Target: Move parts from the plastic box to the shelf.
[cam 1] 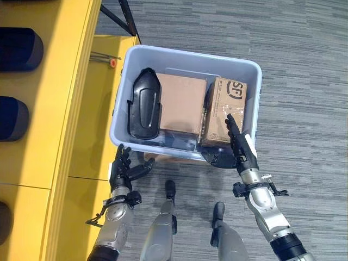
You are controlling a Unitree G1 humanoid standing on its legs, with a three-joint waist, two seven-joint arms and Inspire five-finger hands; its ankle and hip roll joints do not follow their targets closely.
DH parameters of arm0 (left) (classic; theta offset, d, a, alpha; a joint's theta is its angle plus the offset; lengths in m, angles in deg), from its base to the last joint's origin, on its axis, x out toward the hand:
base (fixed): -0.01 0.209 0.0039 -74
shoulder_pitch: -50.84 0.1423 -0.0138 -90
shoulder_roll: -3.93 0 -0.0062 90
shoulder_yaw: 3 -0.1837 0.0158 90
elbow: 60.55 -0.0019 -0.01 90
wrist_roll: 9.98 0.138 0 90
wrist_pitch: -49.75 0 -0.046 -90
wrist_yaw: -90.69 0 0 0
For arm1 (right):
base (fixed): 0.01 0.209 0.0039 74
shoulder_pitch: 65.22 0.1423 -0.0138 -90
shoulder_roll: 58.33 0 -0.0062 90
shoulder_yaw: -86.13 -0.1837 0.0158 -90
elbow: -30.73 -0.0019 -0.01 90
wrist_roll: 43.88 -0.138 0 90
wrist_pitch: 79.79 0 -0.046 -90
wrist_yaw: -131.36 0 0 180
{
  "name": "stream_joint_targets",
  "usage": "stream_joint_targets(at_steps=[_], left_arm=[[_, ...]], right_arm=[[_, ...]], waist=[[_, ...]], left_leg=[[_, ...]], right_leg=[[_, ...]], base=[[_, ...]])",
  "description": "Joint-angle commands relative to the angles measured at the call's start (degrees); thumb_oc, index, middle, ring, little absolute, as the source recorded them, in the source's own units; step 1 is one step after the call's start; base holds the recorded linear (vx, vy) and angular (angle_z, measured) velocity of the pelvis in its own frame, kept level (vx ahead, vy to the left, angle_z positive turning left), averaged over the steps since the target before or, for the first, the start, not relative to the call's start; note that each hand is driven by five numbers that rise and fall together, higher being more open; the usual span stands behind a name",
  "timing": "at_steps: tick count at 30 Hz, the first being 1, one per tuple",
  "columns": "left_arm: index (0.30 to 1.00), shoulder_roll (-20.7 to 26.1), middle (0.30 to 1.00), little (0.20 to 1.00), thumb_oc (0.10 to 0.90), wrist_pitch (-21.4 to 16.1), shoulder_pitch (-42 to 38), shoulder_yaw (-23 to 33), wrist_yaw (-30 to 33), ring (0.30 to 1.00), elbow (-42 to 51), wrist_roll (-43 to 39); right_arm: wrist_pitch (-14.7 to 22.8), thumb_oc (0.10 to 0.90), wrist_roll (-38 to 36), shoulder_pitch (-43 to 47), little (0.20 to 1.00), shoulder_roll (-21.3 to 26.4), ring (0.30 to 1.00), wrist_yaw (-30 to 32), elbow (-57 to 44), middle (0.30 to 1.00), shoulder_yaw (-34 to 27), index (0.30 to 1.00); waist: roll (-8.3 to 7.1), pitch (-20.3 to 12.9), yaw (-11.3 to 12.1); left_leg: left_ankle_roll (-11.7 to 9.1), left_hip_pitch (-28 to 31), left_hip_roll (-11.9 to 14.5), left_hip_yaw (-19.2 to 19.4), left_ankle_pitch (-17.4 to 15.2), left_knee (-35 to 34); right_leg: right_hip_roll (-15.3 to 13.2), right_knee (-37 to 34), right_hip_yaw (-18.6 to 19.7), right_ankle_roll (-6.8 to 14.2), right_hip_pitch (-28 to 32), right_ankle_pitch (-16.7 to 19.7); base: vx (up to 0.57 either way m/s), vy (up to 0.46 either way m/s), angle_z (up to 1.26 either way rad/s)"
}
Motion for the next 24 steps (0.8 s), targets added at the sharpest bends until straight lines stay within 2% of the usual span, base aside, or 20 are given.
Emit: stream_joint_targets(at_steps=[1,7,12,16,18,19,20,21,22,23,24], left_arm=[[1.000,1.38,1.000,1.000,0.900,-4.54,-1.57,1.08,-1.03,1.000,5.90,1.14],[1.000,1.63,1.000,1.000,0.900,-4.40,-1.39,1.33,-1.40,1.000,6.49,1.42],[1.000,2.59,1.000,1.000,0.900,-4.33,-0.42,1.45,-2.49,1.000,7.68,1.35],[1.000,3.51,1.000,1.000,0.900,-4.60,0.03,0.49,-3.19,1.000,9.38,0.95],[1.000,4.52,1.000,1.000,0.900,-4.84,0.23,0.61,-3.42,1.000,10.21,1.32],[1.000,4.50,1.000,1.000,0.900,-4.84,0.22,0.63,-3.42,1.000,10.21,1.32],[1.000,5.13,1.000,1.000,0.900,-5.13,0.22,0.53,-3.67,1.000,10.53,1.25],[1.000,6.08,1.000,1.000,0.900,-5.38,0.10,0.49,-3.84,1.000,11.00,0.82],[1.000,6.04,1.000,1.000,0.900,-5.38,0.10,0.53,-3.84,1.000,11.00,0.83],[1.000,6.61,1.000,1.000,0.900,-5.44,-0.02,0.67,-3.97,1.000,11.23,0.81],[1.000,7.48,1.000,1.000,0.900,-5.76,-0.11,1.10,-3.99,1.000,11.99,0.85]], right_arm=[[4.83,0.900,2.82,1.84,1.000,1.87,1.000,0.44,-8.51,1.000,-2.06,1.000],[4.75,0.900,6.33,5.32,1.000,5.49,1.000,0.85,-10.96,1.000,-3.04,1.000],[4.59,0.900,10.95,14.65,1.000,12.66,1.000,2.28,-10.39,1.000,-2.30,1.000],[3.76,0.900,15.63,25.53,1.000,20.06,1.000,3.63,-7.72,1.000,2.08,1.000],[2.86,0.900,19.45,31.92,1.000,25.89,1.000,3.96,-5.72,1.000,5.41,1.000],[2.88,0.900,19.45,31.98,1.000,25.89,1.000,3.97,-5.68,1.000,5.46,1.000],[2.65,0.900,20.30,35.91,1.000,28.08,1.000,3.83,-4.07,1.000,7.98,1.000],[1.77,0.900,22.55,42.63,1.000,32.12,1.000,3.61,-1.18,1.000,13.16,1.000],[1.79,0.900,22.54,42.75,1.000,32.11,1.000,3.64,-1.11,1.000,13.27,1.000],[1.31,0.900,25.10,46.08,1.000,35.30,1.000,2.97,-0.53,1.000,16.53,1.000],[1.20,0.900,26.53,52.29,1.000,38.42,1.000,1.48,0.75,1.000,22.12,1.000]], waist=[[-1.56,-4.63,-1.41],[-2.35,-5.17,-0.73],[-3.82,-5.41,1.33],[-4.86,-5.29,3.61],[-5.49,-5.03,4.81],[-5.47,-5.07,4.75],[-5.96,-4.90,5.57],[-6.78,-4.67,6.76],[-6.75,-4.66,6.70],[-7.23,-4.45,7.29],[-8.02,-4.07,8.40]], left_leg=[[-3.22,-5.79,5.67,-1.34,-4.90,9.21],[-3.21,-6.17,5.35,-2.11,-4.66,8.80],[-3.53,-6.36,5.30,-3.40,-4.35,8.02],[-3.82,-7.11,4.93,-4.62,-3.15,6.70],[-4.07,-7.10,4.70,-4.92,-2.76,6.02],[-4.07,-7.14,4.69,-4.95,-2.72,5.98],[-4.17,-7.12,4.66,-5.12,-2.53,5.63],[-4.29,-7.14,4.69,-5.36,-2.19,4.83],[-4.29,-7.13,4.69,-5.37,-2.17,4.81],[-4.41,-7.16,4.66,-5.40,-2.04,4.55],[-4.69,-7.78,4.52,-5.87,-1.74,4.38]], right_leg=[[-5.79,1.15,-3.10,3.07,5.05,3.88],[-5.70,0.50,-4.48,3.28,5.49,4.74],[-4.93,-0.26,-6.06,3.38,6.64,4.31],[-4.41,-0.82,-7.68,3.39,7.05,4.67],[-4.22,-1.24,-8.55,3.44,7.51,4.71],[-4.20,-1.25,-8.58,3.44,7.48,4.73],[-4.09,-1.41,-8.91,3.44,7.55,4.78],[-3.90,-1.89,-9.53,3.51,7.59,5.02],[-3.89,-1.89,-9.55,3.50,7.59,5.03],[-3.81,-2.01,-9.76,3.53,7.64,5.17],[-3.55,-2.33,-10.44,3.53,7.85,5.17]], base=[[0.02,0.037,0.06],[0.01,-0.005,0.10],[0.02,-0.040,0.12],[0.04,-0.052,0.16],[0.03,-0.037,0.21],[0.02,-0.021,0.24],[0.04,-0.043,0.19],[0.04,-0.043,0.14],[0.03,-0.047,0.00],[0.04,-0.066,0.09],[0.05,-0.084,0.10]])
